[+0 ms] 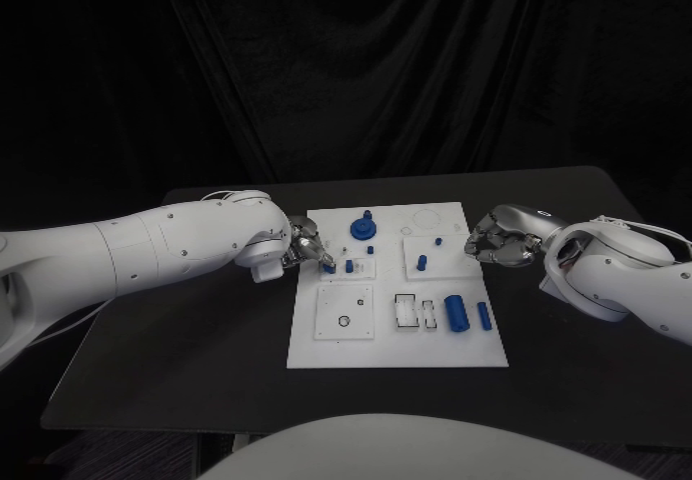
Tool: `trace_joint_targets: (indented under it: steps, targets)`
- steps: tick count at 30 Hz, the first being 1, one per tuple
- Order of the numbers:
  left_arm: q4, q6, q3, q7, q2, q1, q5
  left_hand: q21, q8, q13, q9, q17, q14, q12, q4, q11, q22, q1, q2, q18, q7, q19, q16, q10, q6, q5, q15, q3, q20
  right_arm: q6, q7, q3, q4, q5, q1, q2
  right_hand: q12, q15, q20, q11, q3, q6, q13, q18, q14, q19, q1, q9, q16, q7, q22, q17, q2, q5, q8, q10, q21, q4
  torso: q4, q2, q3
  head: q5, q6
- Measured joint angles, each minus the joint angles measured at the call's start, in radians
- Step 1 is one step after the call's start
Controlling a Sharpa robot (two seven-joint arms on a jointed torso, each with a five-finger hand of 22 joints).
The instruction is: Assemble the parts on the task board
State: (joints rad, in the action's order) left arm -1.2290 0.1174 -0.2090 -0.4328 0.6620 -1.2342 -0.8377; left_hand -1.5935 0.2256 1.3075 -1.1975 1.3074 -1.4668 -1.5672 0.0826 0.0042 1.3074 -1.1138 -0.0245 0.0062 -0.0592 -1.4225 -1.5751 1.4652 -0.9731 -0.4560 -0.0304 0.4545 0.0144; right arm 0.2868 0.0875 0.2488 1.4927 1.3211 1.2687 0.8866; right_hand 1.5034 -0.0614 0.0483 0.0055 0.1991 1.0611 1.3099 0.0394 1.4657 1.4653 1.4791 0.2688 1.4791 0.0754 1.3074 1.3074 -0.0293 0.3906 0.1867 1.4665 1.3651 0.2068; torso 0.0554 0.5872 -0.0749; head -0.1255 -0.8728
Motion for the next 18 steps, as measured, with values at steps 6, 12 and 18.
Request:
trace_joint_targets:
  steps: [6, 12, 18]
  targets:
    - [0.005, -0.003, 0.000, 0.000, -0.005, 0.001, 0.000, 0.000, 0.000, 0.000, 0.000, 0.000, 0.000, 0.000, 0.003, 0.000, 0.000, 0.000, 0.000, 0.000, -0.001, 0.000, 0.000, 0.000, 0.001, 0.014, 0.000, 0.003, 0.000, -0.001, 0.000, 0.000, 0.000, 0.000, 0.000, -0.001, 0.000, 0.000, 0.000, 0.000, 0.000, 0.000, 0.000, 0.000, 0.000, 0.000, 0.000, 0.000, 0.000, 0.000, 0.000, 0.000, 0.000, 0.000, 0.000, 0.000, 0.000, 0.000, 0.0002, 0.000, -0.0003, 0.001, 0.000]
    - [0.015, -0.004, 0.001, -0.002, -0.012, 0.001, 0.001, 0.000, -0.002, 0.000, 0.000, 0.000, 0.000, 0.000, 0.006, 0.000, 0.000, 0.008, 0.005, 0.000, -0.001, 0.000, 0.000, 0.000, 0.001, 0.038, 0.000, 0.005, 0.000, -0.002, 0.000, 0.000, -0.001, 0.000, 0.000, -0.001, 0.000, 0.000, 0.000, 0.000, 0.000, 0.000, 0.000, 0.000, 0.000, 0.000, 0.000, 0.001, -0.004, 0.000, 0.000, 0.000, 0.000, 0.004, 0.000, 0.000, 0.000, 0.000, 0.0003, 0.001, -0.0004, 0.001, 0.000]
    - [0.016, -0.006, 0.001, -0.004, -0.014, 0.002, 0.002, 0.000, -0.003, 0.000, -0.002, 0.000, 0.000, 0.000, 0.009, 0.000, 0.000, 0.009, 0.004, 0.000, -0.001, 0.003, 0.000, 0.000, 0.001, 0.066, 0.000, 0.002, -0.004, -0.005, 0.001, 0.000, -0.001, 0.000, 0.000, -0.001, -0.002, 0.000, 0.000, 0.000, 0.000, 0.000, 0.001, 0.000, 0.000, 0.000, 0.000, 0.001, -0.004, 0.000, 0.000, 0.000, 0.000, 0.004, 0.000, 0.000, 0.000, 0.000, 0.0000, 0.000, -0.0006, 0.002, 0.000]
